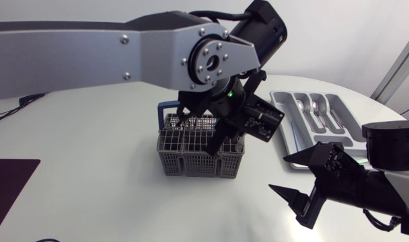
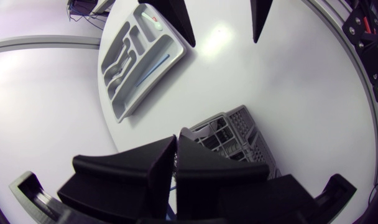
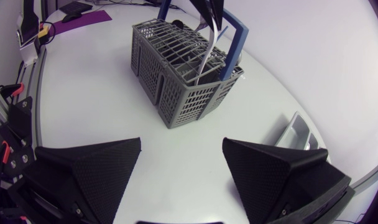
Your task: Unload the cutlery basket into the drawer organizer.
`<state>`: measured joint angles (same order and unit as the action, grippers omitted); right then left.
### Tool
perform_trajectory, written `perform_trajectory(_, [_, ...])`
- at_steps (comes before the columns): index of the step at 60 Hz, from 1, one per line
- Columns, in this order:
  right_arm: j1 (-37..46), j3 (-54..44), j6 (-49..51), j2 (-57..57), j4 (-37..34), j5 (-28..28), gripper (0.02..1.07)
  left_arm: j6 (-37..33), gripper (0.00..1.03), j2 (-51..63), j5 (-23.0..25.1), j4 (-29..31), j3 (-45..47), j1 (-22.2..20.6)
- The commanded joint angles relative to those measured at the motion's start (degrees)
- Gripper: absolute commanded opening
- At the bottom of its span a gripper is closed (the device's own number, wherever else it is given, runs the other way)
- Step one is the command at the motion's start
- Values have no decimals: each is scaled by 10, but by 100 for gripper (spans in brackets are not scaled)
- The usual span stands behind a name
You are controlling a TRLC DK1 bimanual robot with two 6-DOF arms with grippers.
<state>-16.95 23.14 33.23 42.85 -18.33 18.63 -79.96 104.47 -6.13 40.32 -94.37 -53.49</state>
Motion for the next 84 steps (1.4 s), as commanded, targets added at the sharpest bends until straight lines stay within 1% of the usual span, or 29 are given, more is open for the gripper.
perform_trajectory(1, [-5, 1, -10, -8, -12, -4, 97, -12, 18, -26, 0, -20, 33, -8])
perform_trajectory(11, [-5, -1, -11, -14, -18, -4, 97, -41, 18, -44, -8, -46, 65, -19])
perform_trajectory(18, [-6, 0, -12, -14, -18, -4, 97, -70, 18, -52, -17, -83, 95, -25])
perform_trajectory(24, [-10, 0, -16, -14, -16, -4, 97, -83, 18, -56, -21, -101, 105, -28])
perform_trajectory(36, [-12, -4, -17, -11, -13, -4, 97, -118, 18, -65, -25, -125, 117, -27])
perform_trajectory(42, [-13, -2, -17, -9, -12, -4, 97, -133, 18, -72, -26, -147, 128, -26])
perform_trajectory(53, [-17, -4, -21, -6, -7, -5, 97, -150, 18, -83, -26, -160, 138, -28])
perform_trajectory(77, [-31, 2, -28, -8, -11, -15, 97, -147, 18, -131, -25, -166, 167, -44])
perform_trajectory(84, [-36, 4, -34, -17, -22, -17, 97, -146, 18, -146, -25, -166, 182, -50])
